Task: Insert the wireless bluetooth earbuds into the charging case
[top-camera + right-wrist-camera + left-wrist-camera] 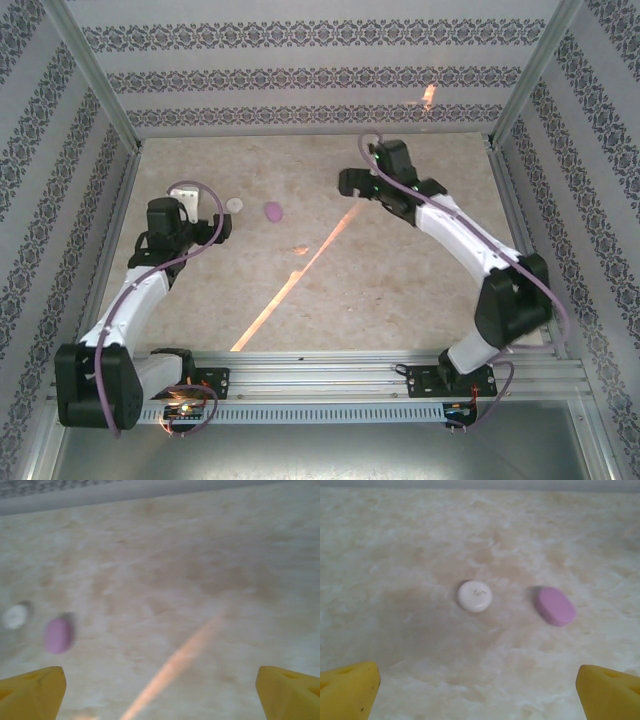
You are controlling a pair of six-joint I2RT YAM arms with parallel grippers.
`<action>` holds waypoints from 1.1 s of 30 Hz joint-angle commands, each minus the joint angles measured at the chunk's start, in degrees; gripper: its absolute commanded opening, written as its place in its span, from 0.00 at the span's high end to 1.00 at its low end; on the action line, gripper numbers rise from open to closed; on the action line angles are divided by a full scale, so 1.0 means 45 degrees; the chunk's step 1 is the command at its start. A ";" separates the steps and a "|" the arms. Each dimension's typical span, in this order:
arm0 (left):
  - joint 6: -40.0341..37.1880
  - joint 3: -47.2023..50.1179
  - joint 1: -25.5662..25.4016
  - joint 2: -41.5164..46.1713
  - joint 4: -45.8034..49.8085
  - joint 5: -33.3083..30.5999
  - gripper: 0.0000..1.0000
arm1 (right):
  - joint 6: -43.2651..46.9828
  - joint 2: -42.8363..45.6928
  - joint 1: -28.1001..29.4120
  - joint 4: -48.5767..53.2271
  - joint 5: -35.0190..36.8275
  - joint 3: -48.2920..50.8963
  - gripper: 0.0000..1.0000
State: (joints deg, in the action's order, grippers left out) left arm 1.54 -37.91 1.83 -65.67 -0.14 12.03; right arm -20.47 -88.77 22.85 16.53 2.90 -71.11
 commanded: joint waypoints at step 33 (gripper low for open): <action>-0.0264 0.3481 -0.0474 -0.5594 -1.1853 -0.3290 0.00 | 0.3974 0.0369 -0.4802 -1.5451 0.0676 1.1017 0.02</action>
State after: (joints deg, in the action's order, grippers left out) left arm 1.65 -21.15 1.13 -91.02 -51.37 1.10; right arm -2.61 -87.22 1.32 -46.72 8.05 -21.58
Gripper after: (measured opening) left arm 0.999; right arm 0.983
